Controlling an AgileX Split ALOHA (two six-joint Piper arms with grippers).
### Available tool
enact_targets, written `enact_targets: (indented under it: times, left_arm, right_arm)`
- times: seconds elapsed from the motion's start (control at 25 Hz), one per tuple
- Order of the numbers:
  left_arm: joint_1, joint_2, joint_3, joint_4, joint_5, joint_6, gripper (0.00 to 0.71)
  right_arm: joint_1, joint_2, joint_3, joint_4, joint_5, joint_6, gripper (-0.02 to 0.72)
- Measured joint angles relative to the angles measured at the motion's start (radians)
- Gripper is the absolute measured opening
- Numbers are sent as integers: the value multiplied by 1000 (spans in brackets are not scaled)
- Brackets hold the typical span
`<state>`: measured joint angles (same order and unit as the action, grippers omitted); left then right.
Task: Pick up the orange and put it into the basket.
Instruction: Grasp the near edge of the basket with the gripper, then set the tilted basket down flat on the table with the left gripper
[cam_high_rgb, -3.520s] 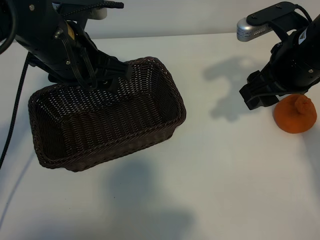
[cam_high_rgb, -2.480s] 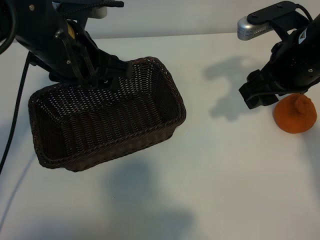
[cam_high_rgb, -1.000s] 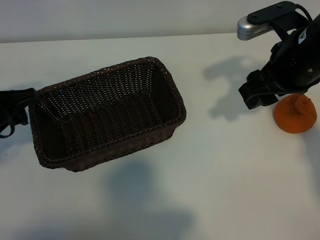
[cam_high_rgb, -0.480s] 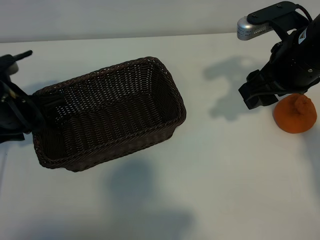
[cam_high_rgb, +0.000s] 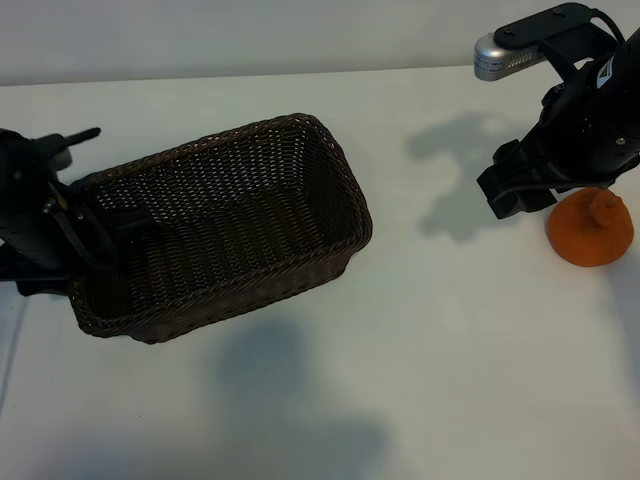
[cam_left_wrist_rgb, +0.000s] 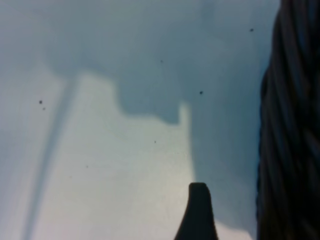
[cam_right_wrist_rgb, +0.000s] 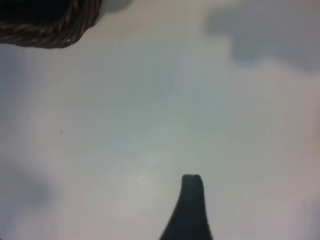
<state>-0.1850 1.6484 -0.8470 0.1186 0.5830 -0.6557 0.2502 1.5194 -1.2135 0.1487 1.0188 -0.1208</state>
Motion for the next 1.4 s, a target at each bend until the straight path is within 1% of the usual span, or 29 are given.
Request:
enact_targets:
  times: [0.28, 0.52, 0.68, 0.8, 0.84, 0.92, 0.96, 1.4]
  left_arm:
    - [0, 36, 0, -35, -57, 29, 592]
    - [1, 92, 0, -50, -79, 44, 592]
    - [1, 96, 0, -62, -96, 44, 592]
    - [3, 96, 0, -76, -105, 44, 555]
    - [3, 96, 0, -79, -107, 44, 522]
    - [3, 96, 0, -86, -111, 43, 429]
    - [3, 96, 0, -91, -116, 41, 410]
    - [3, 92, 0, -109, -120, 69, 404]
  right_arm:
    - [0, 0, 0, 0, 0, 0, 595]
    - [0, 0, 0, 0, 0, 0, 595]
    - [0, 0, 0, 0, 0, 0, 595]
    - [0, 0, 0, 0, 0, 0, 595]
    - [0, 0, 0, 0, 0, 0, 595]
    - [0, 0, 0, 0, 0, 0, 595]
    - [0, 0, 0, 0, 0, 0, 595]
    - [0, 0, 0, 0, 0, 0, 595]
